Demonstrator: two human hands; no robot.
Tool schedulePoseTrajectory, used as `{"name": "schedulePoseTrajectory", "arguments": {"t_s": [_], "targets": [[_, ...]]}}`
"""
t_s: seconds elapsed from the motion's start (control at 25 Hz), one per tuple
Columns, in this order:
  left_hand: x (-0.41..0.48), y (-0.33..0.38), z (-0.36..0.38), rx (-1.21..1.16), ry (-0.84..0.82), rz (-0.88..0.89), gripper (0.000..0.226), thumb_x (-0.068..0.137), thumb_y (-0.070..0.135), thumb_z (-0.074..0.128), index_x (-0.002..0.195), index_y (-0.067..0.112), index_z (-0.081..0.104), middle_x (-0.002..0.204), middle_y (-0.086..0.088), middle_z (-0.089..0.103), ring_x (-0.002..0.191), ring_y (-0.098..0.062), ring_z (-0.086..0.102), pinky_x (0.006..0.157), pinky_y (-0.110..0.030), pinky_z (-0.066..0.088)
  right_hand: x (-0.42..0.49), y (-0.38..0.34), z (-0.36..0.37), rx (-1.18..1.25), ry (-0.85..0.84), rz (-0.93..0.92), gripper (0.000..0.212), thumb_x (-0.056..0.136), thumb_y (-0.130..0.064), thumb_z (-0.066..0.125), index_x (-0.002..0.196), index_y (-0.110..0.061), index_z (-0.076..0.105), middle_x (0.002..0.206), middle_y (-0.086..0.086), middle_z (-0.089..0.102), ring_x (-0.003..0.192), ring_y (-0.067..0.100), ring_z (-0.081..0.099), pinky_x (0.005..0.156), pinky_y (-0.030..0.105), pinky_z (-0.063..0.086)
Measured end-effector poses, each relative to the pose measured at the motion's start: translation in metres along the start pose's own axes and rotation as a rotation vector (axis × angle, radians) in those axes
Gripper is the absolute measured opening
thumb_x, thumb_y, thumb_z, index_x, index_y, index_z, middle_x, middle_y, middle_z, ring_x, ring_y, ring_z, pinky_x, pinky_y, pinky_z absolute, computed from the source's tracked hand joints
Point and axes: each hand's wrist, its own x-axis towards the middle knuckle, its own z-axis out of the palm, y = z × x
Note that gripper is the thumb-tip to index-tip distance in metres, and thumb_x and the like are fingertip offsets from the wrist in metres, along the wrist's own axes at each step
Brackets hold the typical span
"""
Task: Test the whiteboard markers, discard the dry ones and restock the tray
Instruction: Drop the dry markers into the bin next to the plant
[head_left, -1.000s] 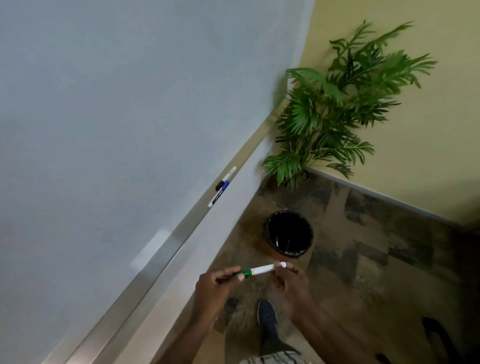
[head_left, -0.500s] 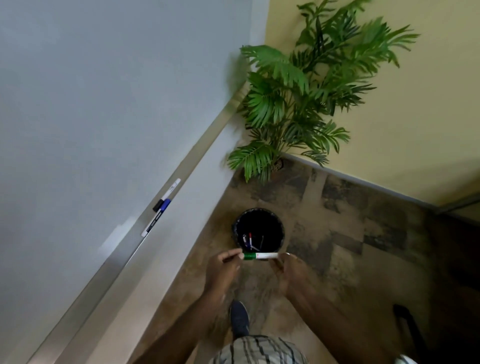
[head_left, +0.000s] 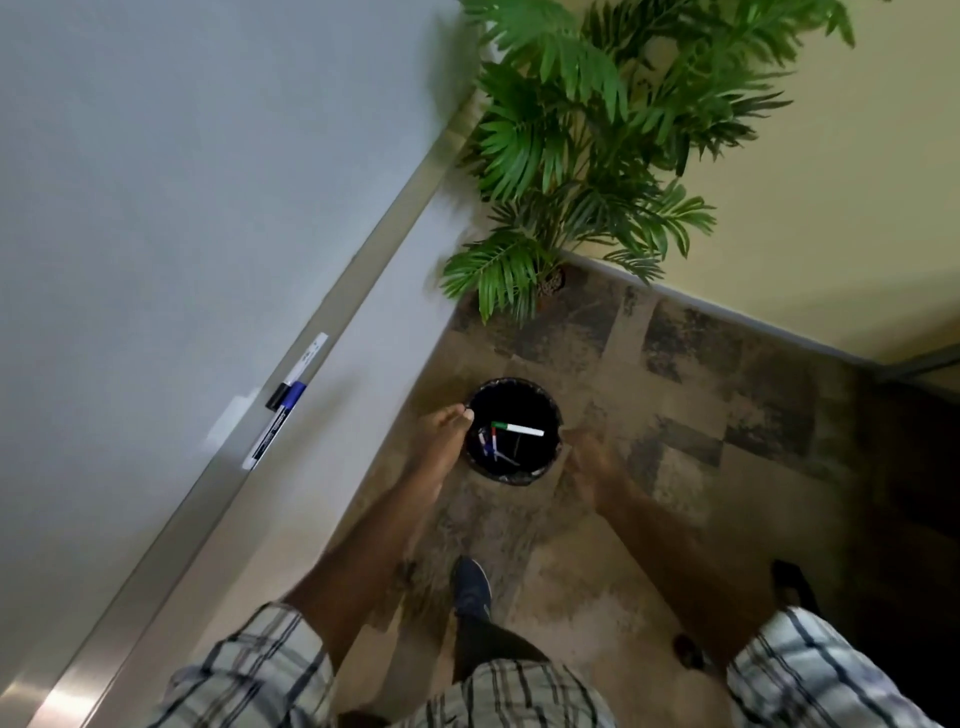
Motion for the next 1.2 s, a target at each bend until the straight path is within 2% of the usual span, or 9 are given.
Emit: {"name": "schedulePoseTrajectory", "arguments": {"t_s": [0.04,0.16,0.28,0.4,0.6,0.72,0.96,1.08,1.2], "targets": [[-0.001,-0.007,-0.003,0.08,-0.013,0.014,0.041,0.102,0.022,0.06,0.137,0.001,0.059,0.138,-0.01,0.061,0.123,-0.019,0.058,0.088,-0.016,0.038,-0.002,0.008,-0.002,-0.129,0.003,-0.044,0.016,0.095,-0.028,0.067,0.106,-0.022,0.057,0.104,-0.002,0.054,0.099,0.023,0.057,0.084,0.038,0.047],[-0.004,-0.035,-0.015,0.312,-0.034,0.084,0.045,0.102,0.029,0.059,0.141,0.006,0.057,0.143,-0.009,0.06,0.13,-0.023,0.057,0.089,-0.015,0.036,-0.012,0.033,0.001,-0.471,-0.024,-0.12,0.057,0.094,-0.048,0.062,0.139,-0.016,0.049,0.134,0.009,0.053,0.121,0.032,0.056,0.092,0.043,0.049],[-0.014,-0.056,-0.027,0.499,-0.06,0.151,0.051,0.102,0.04,0.056,0.144,0.01,0.055,0.147,-0.009,0.056,0.136,-0.025,0.052,0.098,-0.021,0.034,-0.024,0.053,0.019,-0.839,-0.038,-0.267,0.051,0.103,-0.031,0.053,0.15,-0.014,0.04,0.16,0.013,0.032,0.139,0.033,0.043,0.105,0.044,0.044],[-0.029,-0.066,-0.038,0.611,-0.072,0.213,0.063,0.099,0.05,0.048,0.147,0.009,0.05,0.15,-0.011,0.052,0.14,-0.028,0.047,0.111,-0.031,0.036,-0.035,0.07,0.038,-1.084,-0.125,-0.41,0.054,0.104,-0.028,0.051,0.154,-0.012,0.035,0.167,0.011,0.019,0.152,0.029,0.027,0.118,0.041,0.032],[-0.049,-0.074,-0.068,0.608,0.048,0.243,0.061,0.102,0.046,0.047,0.151,0.01,0.044,0.159,-0.007,0.041,0.148,-0.025,0.036,0.12,-0.033,0.024,-0.056,0.071,0.087,-1.176,-0.22,-0.627,0.056,0.107,-0.028,0.044,0.158,-0.014,0.025,0.168,0.006,0.012,0.155,0.022,0.015,0.119,0.032,0.022],[-0.052,-0.077,-0.097,0.554,0.122,0.278,0.053,0.103,0.035,0.054,0.15,0.013,0.044,0.161,-0.004,0.037,0.152,-0.024,0.029,0.126,-0.039,0.02,-0.069,0.067,0.123,-1.17,-0.302,-0.721,0.062,0.106,-0.044,0.033,0.158,-0.01,0.024,0.168,0.008,0.014,0.156,0.024,0.012,0.119,0.025,0.011],[-0.047,-0.081,-0.162,0.499,0.238,0.335,0.057,0.103,0.037,0.055,0.154,0.021,0.037,0.164,0.003,0.032,0.154,-0.017,0.023,0.126,-0.04,0.019,-0.084,0.063,0.201,-1.163,-0.377,-0.963,0.074,0.097,-0.054,0.021,0.155,-0.01,0.029,0.165,0.012,0.023,0.154,0.028,0.018,0.125,0.036,0.018],[-0.034,-0.079,-0.192,0.514,0.278,0.334,0.058,0.102,0.039,0.056,0.154,0.022,0.037,0.163,0.003,0.033,0.153,-0.017,0.026,0.125,-0.04,0.021,-0.086,0.059,0.236,-1.219,-0.413,-1.004,0.096,0.091,-0.075,-0.001,0.156,-0.011,0.028,0.166,0.012,0.02,0.154,0.025,0.016,0.126,0.038,0.018],[-0.015,-0.087,-0.216,0.672,0.258,0.316,0.061,0.104,0.041,0.051,0.157,0.022,0.03,0.166,0.001,0.027,0.155,-0.02,0.021,0.125,-0.041,0.018,-0.088,0.057,0.269,-1.388,-0.467,-0.994,0.099,0.089,-0.074,-0.007,0.159,-0.01,0.022,0.169,0.011,0.011,0.156,0.025,0.012,0.125,0.044,0.024]]}}
